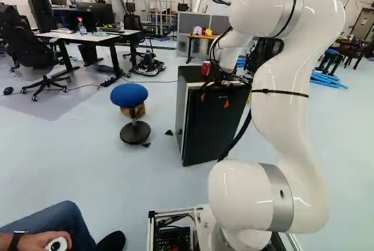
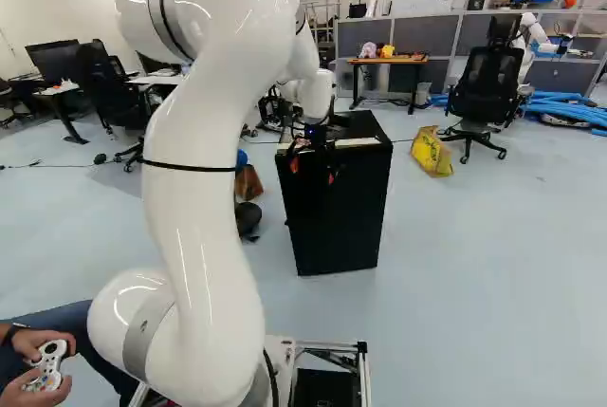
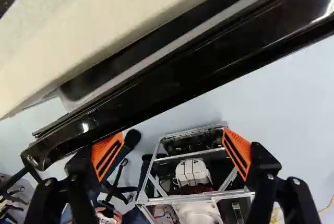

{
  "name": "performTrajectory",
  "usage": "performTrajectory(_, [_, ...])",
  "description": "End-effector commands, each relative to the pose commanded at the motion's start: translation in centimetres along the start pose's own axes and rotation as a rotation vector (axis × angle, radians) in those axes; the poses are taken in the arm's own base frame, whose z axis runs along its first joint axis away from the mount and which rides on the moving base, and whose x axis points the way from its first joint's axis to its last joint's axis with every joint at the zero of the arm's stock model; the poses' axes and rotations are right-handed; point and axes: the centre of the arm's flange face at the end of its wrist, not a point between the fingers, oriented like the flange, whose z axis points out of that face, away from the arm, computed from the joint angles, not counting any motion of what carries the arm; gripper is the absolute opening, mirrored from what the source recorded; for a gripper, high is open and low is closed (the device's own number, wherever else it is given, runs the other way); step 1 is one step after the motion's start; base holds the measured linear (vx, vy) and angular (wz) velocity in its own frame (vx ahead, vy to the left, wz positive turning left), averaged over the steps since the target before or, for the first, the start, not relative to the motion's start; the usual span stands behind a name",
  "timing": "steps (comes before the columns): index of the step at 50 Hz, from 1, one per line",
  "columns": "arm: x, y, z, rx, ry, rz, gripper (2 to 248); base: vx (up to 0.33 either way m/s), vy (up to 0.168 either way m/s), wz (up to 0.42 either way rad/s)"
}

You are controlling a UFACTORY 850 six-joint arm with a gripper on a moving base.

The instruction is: Grab a drink from the fridge

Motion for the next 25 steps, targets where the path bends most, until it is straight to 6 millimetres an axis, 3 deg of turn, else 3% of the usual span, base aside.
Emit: performTrajectory(25, [0.60, 0.00, -0.02, 0.000, 0.067, 0.000, 247, 0.000, 0.000, 0.000])
